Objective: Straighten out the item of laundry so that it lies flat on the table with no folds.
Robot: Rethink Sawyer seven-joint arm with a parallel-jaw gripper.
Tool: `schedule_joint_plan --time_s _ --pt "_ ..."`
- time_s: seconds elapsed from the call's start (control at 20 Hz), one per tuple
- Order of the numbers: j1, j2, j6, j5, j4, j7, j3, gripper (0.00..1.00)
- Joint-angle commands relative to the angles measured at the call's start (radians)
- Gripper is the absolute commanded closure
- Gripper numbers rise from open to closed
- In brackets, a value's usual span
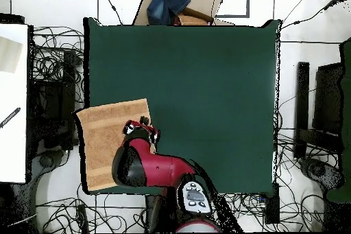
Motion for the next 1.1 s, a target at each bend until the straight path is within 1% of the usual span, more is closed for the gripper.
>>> schedule_joint_plan --time_s 0.05,0.3,0.35,0.4,0.5,0.6,0.65,0.7,0.8,1.05,1.1 --pt "0.069 0.012 0.056 0.028 -0.022 0.130 -0.014 1.00" --pt "0.077 0.002 0.037 0.023 -0.013 0.146 -0.022 1.00" --pt "0.070 -0.002 0.010 -0.003 -0.012 0.139 -0.018 1.00" --pt "0.099 -0.004 -0.027 -0.003 -0.020 0.122 -0.057 1.00" --pt "0.130 -0.033 0.003 0.003 -0.011 0.098 -0.094 1.00" --pt "0.042 -0.068 0.093 -0.069 -0.010 0.075 -0.014 1.00" --pt "0.022 -0.088 0.116 -0.088 -0.023 0.055 -0.004 1.00" --pt "0.029 -0.111 0.110 -0.090 -0.030 0.050 -0.020 1.00" --pt "0.080 -0.149 0.096 -0.084 -0.045 0.029 -0.087 1.00" --pt "0.109 -0.179 0.098 -0.071 -0.050 0.046 -0.106 1.00" --pt "0.096 -0.178 0.111 -0.085 -0.052 0.044 -0.089 1.00"
